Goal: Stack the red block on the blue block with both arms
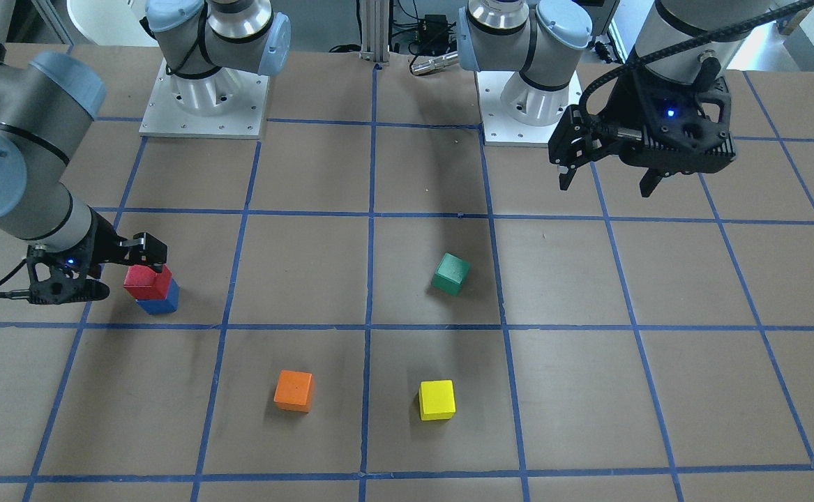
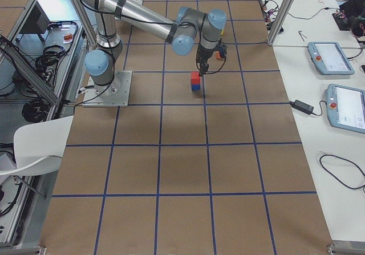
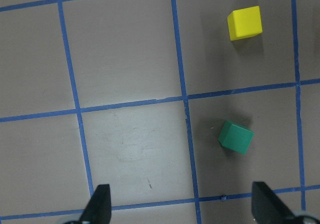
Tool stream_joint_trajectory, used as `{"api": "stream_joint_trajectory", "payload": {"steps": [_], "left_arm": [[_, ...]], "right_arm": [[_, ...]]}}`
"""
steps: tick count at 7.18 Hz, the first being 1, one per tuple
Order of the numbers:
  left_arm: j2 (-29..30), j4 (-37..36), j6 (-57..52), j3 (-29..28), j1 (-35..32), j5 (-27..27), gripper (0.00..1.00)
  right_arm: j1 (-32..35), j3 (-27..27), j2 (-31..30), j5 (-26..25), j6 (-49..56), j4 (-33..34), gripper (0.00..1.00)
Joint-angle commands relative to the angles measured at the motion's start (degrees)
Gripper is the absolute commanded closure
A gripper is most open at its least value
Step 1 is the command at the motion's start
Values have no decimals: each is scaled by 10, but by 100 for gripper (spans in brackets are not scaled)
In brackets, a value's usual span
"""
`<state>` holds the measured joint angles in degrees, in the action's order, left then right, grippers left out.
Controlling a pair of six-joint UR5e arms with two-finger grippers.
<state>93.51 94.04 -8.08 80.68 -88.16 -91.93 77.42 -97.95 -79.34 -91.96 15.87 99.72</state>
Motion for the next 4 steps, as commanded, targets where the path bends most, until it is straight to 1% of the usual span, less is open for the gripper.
{"api": "stream_joint_trajectory", "payload": {"steps": [1, 2, 4], "left_arm": [[-1, 0, 0, 0, 0, 0, 0], [-1, 0, 0, 0, 0, 0, 0], [-1, 0, 0, 0, 0, 0, 0]], "right_arm": [[65, 67, -19, -4, -96, -76, 0], [93, 75, -32, 1, -127, -83, 0], [127, 74, -64, 2, -132, -95, 0]]}}
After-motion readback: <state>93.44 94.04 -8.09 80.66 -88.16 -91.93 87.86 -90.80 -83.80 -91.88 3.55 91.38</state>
